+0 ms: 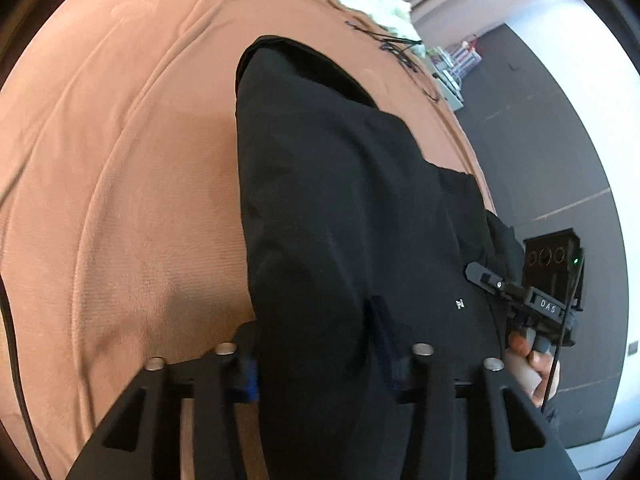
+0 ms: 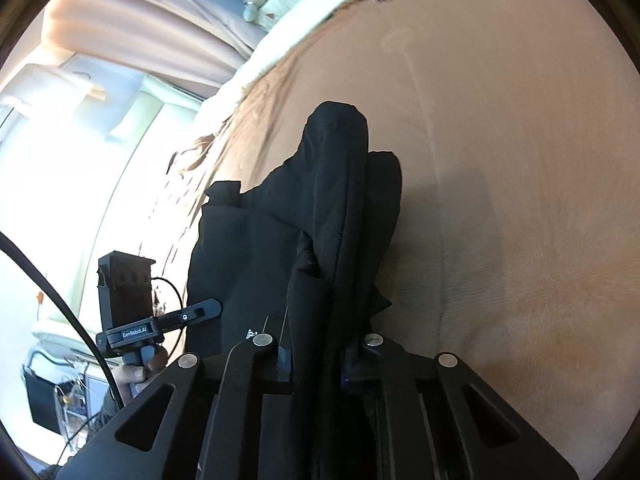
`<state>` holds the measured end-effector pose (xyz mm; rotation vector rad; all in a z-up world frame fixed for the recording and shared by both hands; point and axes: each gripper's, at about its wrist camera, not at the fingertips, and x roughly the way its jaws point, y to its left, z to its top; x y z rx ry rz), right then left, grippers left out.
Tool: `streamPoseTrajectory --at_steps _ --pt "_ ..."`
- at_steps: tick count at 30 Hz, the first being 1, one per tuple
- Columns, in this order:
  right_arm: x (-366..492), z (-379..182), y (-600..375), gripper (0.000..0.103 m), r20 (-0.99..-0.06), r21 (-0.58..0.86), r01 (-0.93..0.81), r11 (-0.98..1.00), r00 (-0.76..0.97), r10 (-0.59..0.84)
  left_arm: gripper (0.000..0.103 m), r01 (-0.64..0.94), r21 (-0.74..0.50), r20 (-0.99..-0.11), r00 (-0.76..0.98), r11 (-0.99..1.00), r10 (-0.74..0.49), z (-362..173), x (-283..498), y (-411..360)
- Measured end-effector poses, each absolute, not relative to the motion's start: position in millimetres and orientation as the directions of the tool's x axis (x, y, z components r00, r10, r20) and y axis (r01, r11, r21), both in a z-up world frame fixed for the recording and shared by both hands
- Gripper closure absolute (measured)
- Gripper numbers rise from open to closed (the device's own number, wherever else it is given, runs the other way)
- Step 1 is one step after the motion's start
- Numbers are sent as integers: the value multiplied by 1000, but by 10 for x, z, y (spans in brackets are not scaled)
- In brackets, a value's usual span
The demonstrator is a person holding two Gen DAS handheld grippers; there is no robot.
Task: Fold large clothes
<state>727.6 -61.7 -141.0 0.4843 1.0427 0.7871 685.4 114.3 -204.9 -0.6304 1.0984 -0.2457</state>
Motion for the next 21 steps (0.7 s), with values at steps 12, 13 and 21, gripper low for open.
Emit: streamPoseTrajectory --at_steps 12,13,21 --pt "6406 -504 -744 94 -489 637 -448 628 396 778 79 -24 -607 -673 546 794 -498 -1042 6256 940" --pt "6329 -430 -777 94 -482 632 -453 629 406 777 79 -13 -606 -667 553 795 -500 -947 6195 894" --pt "5695 203 -1279 94 -443 579 -481 659 493 749 79 67 -601 -624 583 796 -520 -280 5815 393"
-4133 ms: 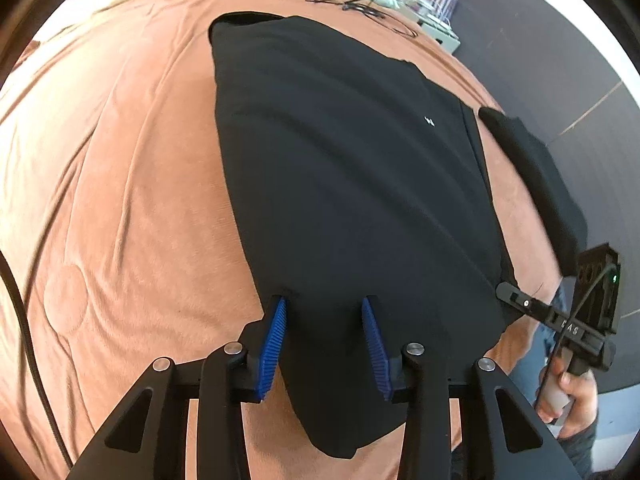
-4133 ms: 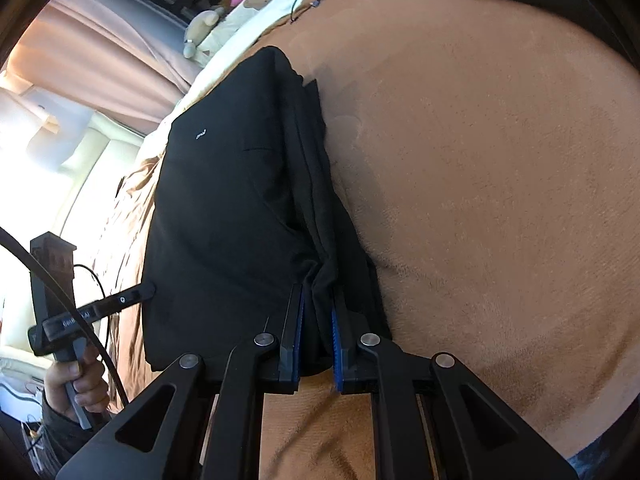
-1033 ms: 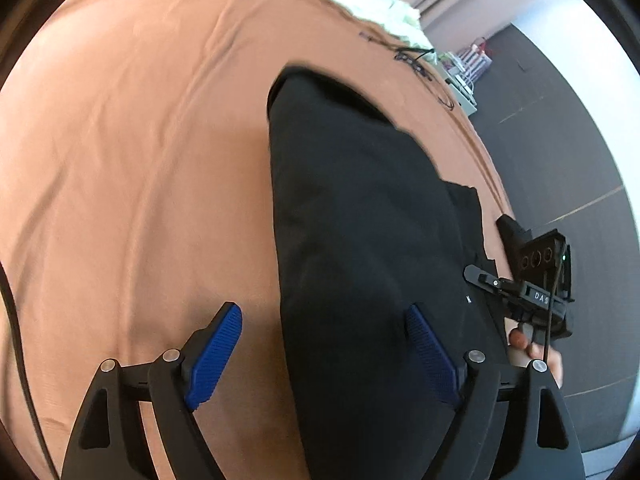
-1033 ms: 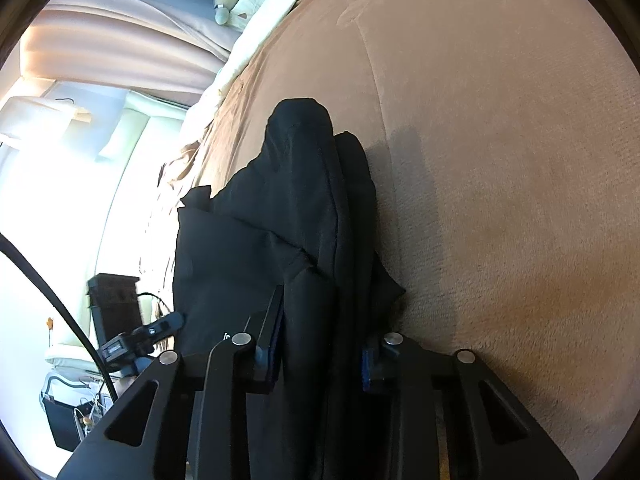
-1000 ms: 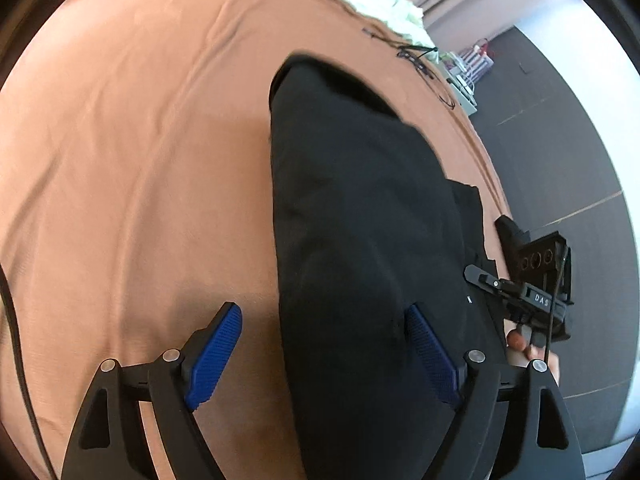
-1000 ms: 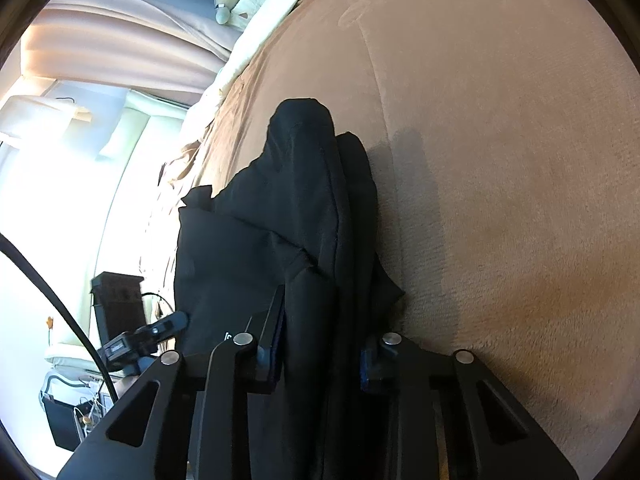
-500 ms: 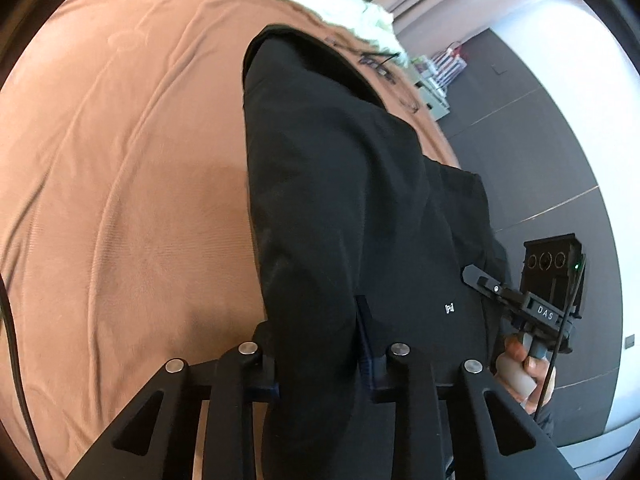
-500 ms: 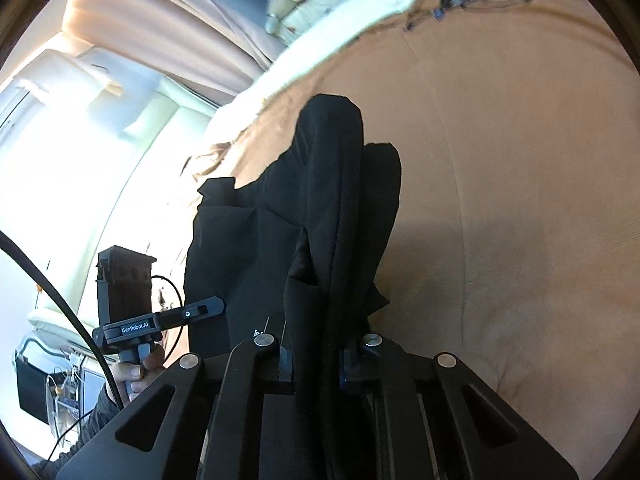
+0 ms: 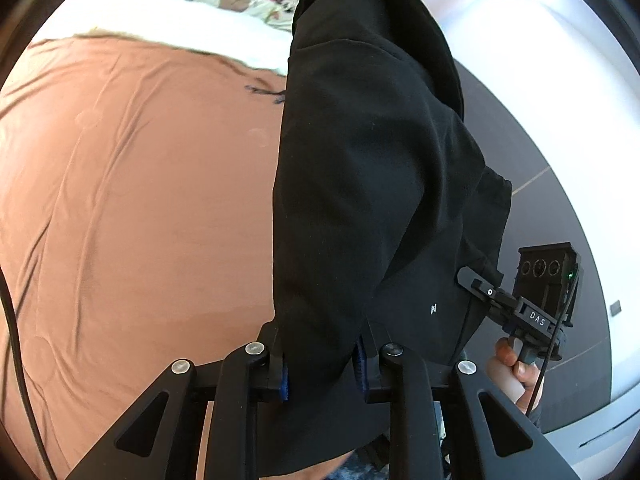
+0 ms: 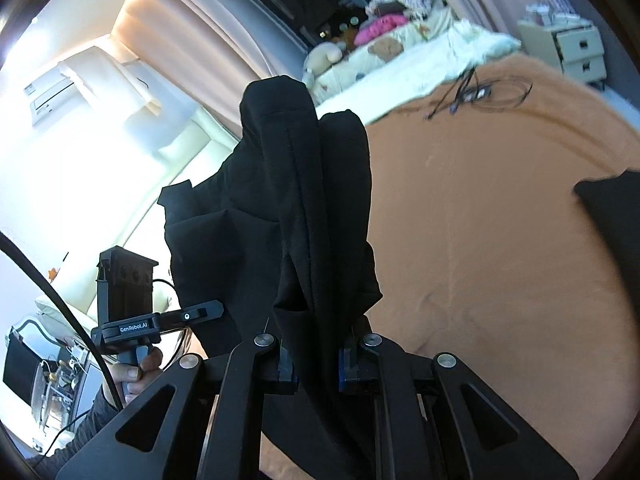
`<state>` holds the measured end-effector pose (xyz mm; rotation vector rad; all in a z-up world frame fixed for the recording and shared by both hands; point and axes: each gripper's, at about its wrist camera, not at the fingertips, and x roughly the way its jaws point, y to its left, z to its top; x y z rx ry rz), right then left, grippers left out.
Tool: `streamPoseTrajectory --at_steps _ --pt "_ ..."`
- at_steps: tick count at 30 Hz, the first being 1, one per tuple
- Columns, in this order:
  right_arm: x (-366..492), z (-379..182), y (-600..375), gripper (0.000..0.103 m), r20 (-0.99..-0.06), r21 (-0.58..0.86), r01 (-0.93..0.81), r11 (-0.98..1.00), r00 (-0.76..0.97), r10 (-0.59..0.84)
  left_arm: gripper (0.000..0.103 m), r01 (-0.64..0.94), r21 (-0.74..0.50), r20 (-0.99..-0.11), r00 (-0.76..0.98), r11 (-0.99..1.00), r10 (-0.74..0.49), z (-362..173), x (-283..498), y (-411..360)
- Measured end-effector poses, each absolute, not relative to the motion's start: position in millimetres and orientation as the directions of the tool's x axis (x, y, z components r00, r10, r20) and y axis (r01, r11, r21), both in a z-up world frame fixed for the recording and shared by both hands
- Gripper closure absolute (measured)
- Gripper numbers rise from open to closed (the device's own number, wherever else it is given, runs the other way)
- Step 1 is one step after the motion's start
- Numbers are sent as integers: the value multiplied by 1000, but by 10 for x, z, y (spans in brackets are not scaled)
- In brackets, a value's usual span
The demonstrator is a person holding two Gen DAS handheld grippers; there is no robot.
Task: Fold large clothes
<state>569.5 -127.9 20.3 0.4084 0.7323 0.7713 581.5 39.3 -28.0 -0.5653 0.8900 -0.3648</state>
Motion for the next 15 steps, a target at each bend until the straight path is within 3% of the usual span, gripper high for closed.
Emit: streamPoseTrajectory --at_steps 15 --pt "4755 1033 -2720 94 -446 450 -439 777 644 622 79 222 -615 -561 550 756 -618 534 5709 -1228"
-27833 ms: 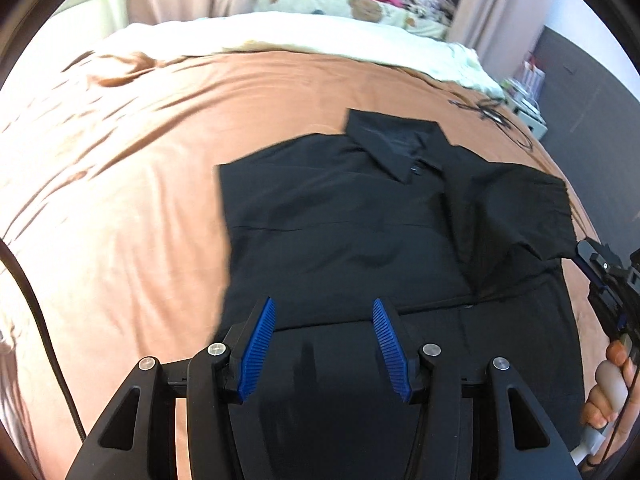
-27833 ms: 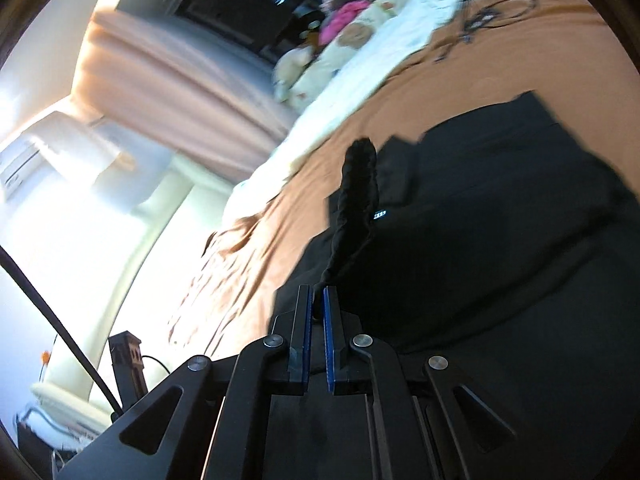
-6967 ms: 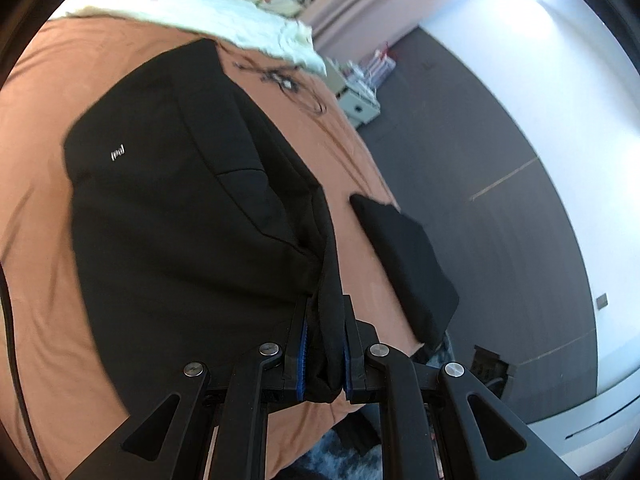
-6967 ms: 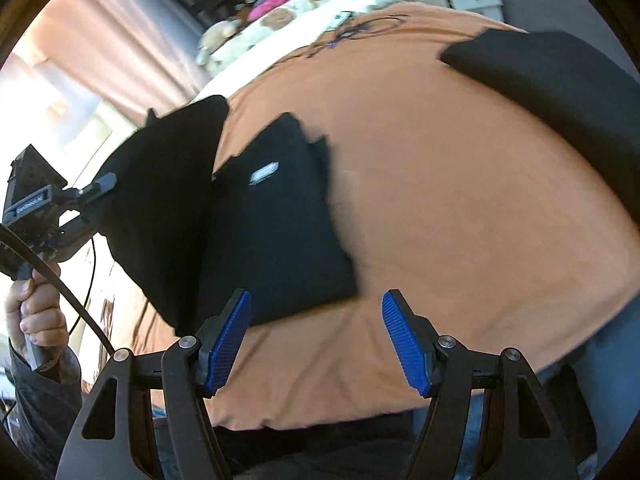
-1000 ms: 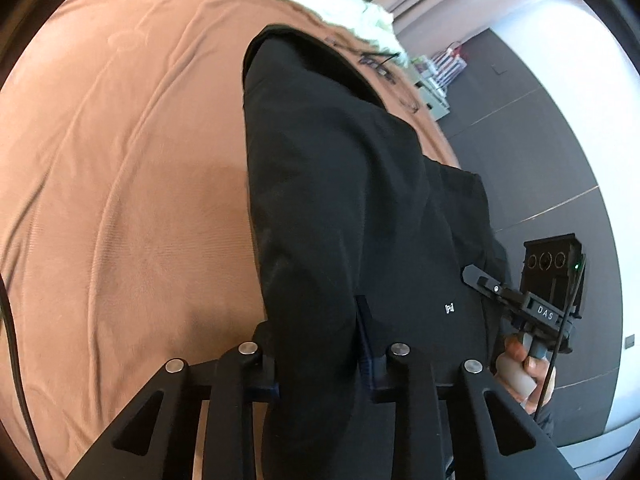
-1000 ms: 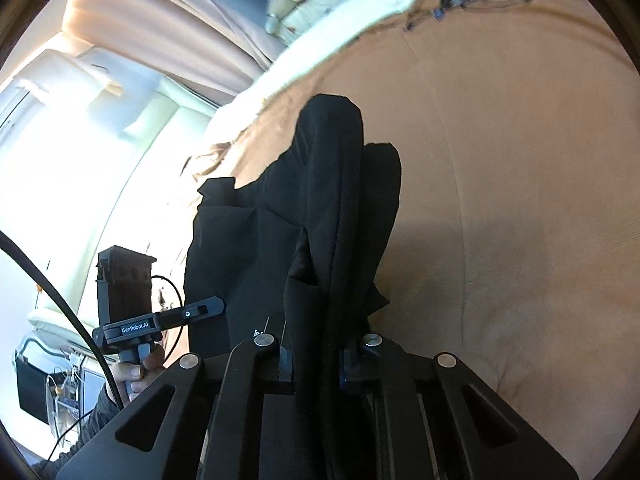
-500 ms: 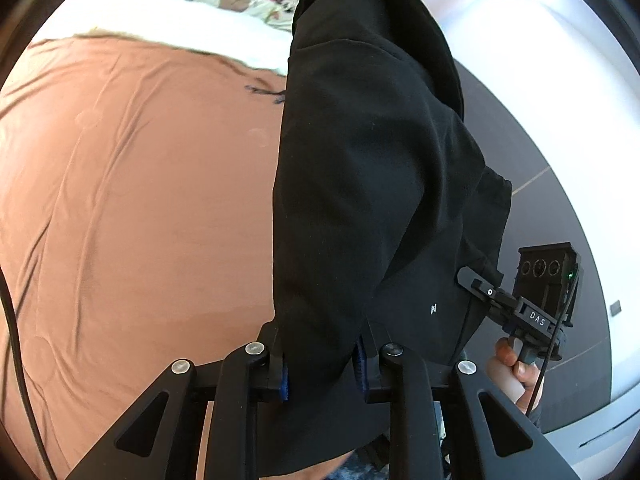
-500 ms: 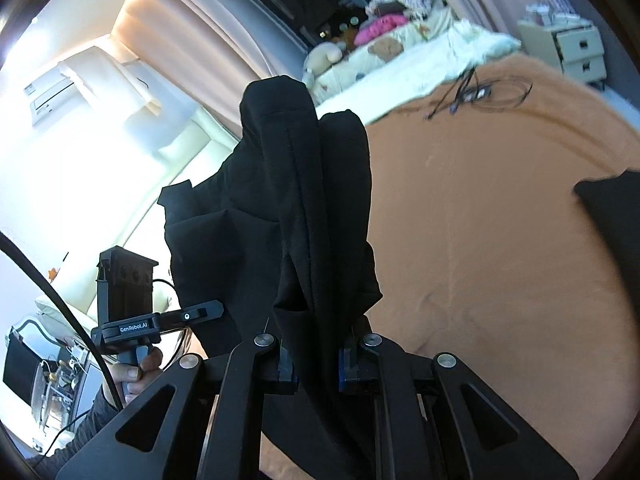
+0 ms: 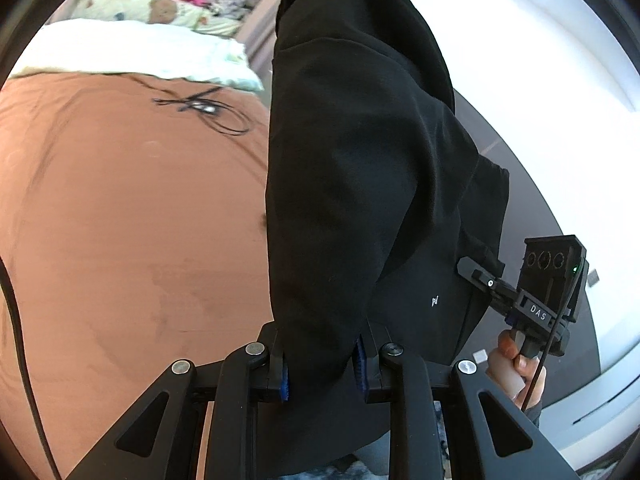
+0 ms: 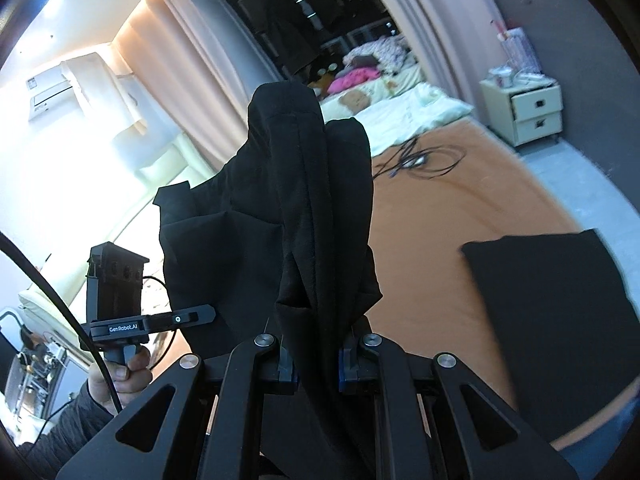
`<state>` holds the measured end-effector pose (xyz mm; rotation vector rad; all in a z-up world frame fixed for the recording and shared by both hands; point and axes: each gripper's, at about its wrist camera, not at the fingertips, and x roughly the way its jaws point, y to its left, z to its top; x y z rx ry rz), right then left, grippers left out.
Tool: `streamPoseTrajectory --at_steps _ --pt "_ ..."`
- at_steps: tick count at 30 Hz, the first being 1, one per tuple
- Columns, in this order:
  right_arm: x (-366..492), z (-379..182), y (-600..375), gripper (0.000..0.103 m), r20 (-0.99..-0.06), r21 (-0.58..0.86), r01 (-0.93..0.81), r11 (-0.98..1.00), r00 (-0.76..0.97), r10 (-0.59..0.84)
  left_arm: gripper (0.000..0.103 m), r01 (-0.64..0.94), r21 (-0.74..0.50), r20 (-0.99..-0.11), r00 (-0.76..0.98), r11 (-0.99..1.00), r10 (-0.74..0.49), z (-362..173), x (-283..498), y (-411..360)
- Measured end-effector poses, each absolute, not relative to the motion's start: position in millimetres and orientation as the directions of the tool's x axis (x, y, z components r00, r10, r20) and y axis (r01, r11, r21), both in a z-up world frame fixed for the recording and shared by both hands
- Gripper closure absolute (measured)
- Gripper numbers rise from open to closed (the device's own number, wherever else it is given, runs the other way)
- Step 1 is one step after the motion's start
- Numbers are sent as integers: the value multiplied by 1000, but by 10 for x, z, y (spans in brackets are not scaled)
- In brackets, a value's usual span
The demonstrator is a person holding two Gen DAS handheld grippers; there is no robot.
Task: Fold large clothes
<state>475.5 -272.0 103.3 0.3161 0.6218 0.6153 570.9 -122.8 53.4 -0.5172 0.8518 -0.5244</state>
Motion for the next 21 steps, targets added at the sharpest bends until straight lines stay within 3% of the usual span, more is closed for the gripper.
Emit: streamPoseTrajectory --at_steps 12,21 --pt "4254 1365 -3357 94 -451 386 -355 851 733 510 79 342 -617 -542 468 709 -698 715 6044 -2484" --pt "4058 1480 -3496 94 -501 340 -244 908 770 395 79 385 -639 -543 388 666 -745 540 6577 -3341"
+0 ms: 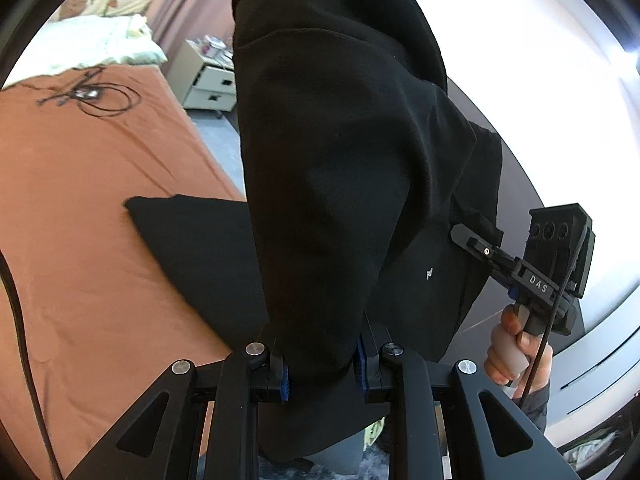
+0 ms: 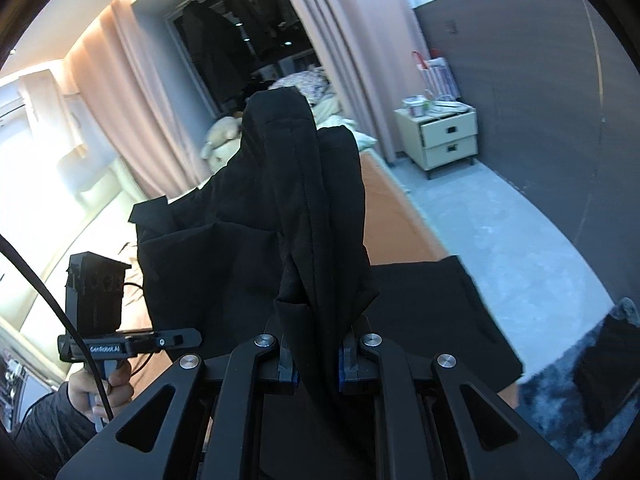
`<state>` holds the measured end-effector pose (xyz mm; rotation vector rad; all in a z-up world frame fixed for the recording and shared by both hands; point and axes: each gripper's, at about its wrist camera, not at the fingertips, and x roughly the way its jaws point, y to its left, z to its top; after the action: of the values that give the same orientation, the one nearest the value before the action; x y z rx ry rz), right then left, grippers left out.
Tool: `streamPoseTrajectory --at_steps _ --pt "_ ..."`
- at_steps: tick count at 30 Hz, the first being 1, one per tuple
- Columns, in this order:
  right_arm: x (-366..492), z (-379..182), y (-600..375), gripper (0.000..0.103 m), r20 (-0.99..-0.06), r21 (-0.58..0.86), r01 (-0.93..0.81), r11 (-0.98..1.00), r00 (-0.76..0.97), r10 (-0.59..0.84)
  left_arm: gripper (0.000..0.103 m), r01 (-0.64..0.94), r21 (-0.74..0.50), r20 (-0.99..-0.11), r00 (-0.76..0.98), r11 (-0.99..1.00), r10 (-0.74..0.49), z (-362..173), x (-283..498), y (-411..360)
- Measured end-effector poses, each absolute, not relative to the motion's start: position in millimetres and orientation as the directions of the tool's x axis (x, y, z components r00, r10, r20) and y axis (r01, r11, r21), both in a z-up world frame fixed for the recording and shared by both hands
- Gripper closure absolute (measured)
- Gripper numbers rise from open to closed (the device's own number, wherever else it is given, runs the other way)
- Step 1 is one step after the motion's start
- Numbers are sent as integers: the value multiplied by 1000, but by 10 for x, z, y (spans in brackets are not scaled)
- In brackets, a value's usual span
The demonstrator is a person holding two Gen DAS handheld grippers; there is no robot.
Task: Fold large clothes
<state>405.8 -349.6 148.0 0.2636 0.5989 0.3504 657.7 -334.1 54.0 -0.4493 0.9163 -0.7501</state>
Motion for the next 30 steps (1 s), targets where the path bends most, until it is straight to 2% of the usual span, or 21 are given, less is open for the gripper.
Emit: streamPoseTrajectory --at_steps 7,16,18,21,24,28,30 --pt "4217 1493 -3364 94 -568 315 -158 936 759 319 79 324 -744 -509 290 584 -810 49 6957 -3685" --pt "4942 1128 -2947 92 -684 257 -41 966 698 212 79 227 -817 -484 230 530 -844 -784 7629 -3723" --pt "5157 985 -2895 79 -719 260 34 965 674 170 79 193 -831 -483 215 522 -849 -989 7810 -3710" --pt "5401 924 -2801 68 -741 228 117 967 664 94 78 129 -846 -487 208 517 -848 -1302 8007 -3670" --pt "5433 945 -2723 57 -725 285 150 947 680 111 77 99 -821 -537 203 563 -819 -1597 8119 -3645" --pt "5162 942 -2720 56 -722 318 200 927 685 100 65 55 -776 -609 195 628 -769 -1828 8169 -3545" --pt "4906 958 -2780 56 -727 323 235 917 682 82 60 59 -771 -616 181 634 -767 -1838 8163 -3498"
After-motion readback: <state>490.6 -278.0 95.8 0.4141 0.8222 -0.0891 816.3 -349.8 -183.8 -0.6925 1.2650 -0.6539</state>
